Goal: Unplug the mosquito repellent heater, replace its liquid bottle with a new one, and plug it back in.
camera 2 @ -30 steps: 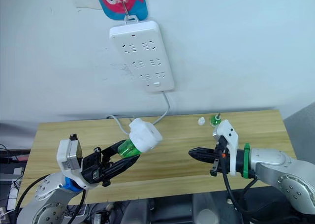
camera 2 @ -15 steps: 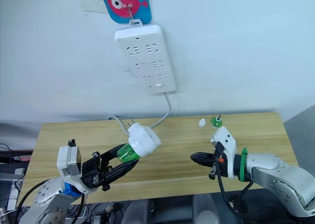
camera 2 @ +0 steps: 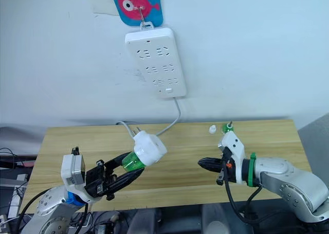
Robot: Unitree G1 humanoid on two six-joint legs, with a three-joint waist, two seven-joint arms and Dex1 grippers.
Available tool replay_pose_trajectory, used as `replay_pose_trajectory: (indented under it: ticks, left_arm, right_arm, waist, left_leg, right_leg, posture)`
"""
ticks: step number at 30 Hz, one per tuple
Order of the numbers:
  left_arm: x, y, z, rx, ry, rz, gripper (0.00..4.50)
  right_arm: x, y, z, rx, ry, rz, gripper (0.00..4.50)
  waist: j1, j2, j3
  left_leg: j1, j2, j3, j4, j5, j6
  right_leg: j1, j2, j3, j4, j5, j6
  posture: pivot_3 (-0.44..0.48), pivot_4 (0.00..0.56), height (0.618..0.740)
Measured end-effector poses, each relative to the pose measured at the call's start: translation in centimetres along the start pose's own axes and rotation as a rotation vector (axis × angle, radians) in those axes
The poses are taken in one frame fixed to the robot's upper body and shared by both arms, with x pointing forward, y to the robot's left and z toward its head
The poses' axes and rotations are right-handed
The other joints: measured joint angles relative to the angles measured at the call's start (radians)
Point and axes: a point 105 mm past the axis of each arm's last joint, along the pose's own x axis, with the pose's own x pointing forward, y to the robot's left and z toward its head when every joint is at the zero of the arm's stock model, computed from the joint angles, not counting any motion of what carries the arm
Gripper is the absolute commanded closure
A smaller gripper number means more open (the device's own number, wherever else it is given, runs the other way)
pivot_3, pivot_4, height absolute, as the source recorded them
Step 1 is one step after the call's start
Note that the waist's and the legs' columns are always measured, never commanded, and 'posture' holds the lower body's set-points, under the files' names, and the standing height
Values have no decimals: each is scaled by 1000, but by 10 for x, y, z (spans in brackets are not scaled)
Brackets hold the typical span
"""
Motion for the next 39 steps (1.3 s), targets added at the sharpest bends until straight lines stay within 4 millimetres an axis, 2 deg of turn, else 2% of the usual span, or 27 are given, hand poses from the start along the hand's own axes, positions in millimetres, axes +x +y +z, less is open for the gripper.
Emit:
replay_pose_trajectory:
  ticks: [14,17,23,28,29,39]
  left_arm:
    - [3,-1,-3,11,2,-9,2244]
    - [3,-1,-3,15,5,-11,2244]
    - [7,-3,-6,15,14,-38,2244]
    - [10,0,-2,39,14,-62,2244]
    - [10,0,-1,43,16,-66,2244]
    - [17,2,11,111,44,-171,2244]
  right_arm:
    - [1,-2,6,-26,-4,2,4460]
    - [2,0,11,-24,-1,30,3880]
    - [-2,1,23,-22,27,93,1873]
    - [-6,4,44,-9,13,163,171]
    - [-7,6,47,1,11,181,33]
    - [-12,11,82,154,80,357,33]
  waist:
    - [0,0,-4]
    - [0,0,-4]
    - [0,0,-4]
    - [-1,0,-4]
    - [0,0,-4]
    - [-2,0,-4]
  left_leg:
    - [0,0,0,0,0,0]
    - [0,0,0,0,0,0]
    - [0,0,0,0,0,0]
    - [0,0,0,0,0,0]
    - [0,0,0,0,0,0]
    - [0,0,0,0,0,0]
  right_leg:
    - [0,0,0,0,0,0]
    - [0,0,0,0,0,0]
    - [0,0,0,0,0,0]
    - [0,0,0,0,0,0]
    - [1,0,0,0,0,0]
    - [0,0,0,0,0,0]
  posture:
    - [-187,269,740]
    - [-187,269,740]
    - [-192,269,740]
    - [-194,276,740]
    - [-194,276,740]
    - [-189,290,740]
